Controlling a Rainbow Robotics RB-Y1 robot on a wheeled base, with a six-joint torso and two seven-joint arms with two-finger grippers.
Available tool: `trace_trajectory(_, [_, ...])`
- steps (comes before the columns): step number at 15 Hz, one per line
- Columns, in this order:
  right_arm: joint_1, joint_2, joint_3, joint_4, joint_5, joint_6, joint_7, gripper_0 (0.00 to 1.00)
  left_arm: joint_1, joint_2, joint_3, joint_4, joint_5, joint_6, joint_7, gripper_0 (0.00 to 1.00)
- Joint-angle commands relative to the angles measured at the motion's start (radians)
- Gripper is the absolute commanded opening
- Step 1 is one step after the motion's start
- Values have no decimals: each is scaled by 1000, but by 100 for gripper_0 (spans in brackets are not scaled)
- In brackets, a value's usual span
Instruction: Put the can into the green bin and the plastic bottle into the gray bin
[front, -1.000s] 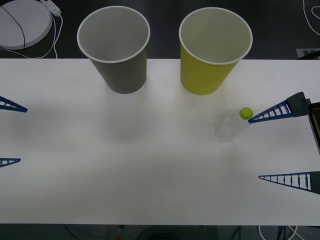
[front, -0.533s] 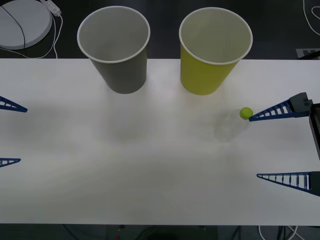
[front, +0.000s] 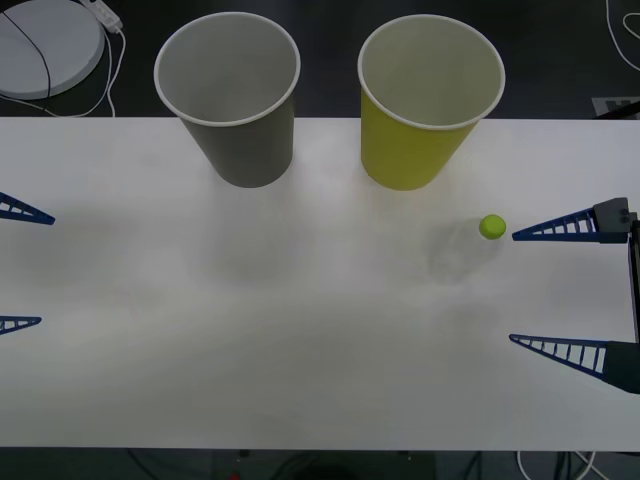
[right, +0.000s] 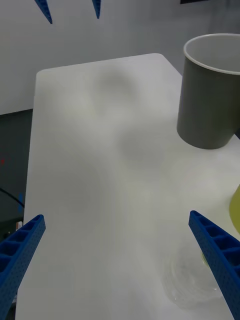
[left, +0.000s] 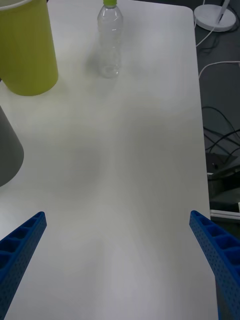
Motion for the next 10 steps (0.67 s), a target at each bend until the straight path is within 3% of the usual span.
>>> trace_trajectory(1, [28, 0, 0, 42, -25, 9, 24, 100, 0, 0, 0, 0, 0, 0, 0, 100])
trace_trajectory(4, [59, 0, -2, 95, -78, 9, 64, 100, 0, 0, 0, 0, 0, 0, 0, 100])
trace_trajectory(10, [139, 0, -3, 238, -251, 11, 274, 100, 0, 0, 0, 0, 0, 0, 0, 100])
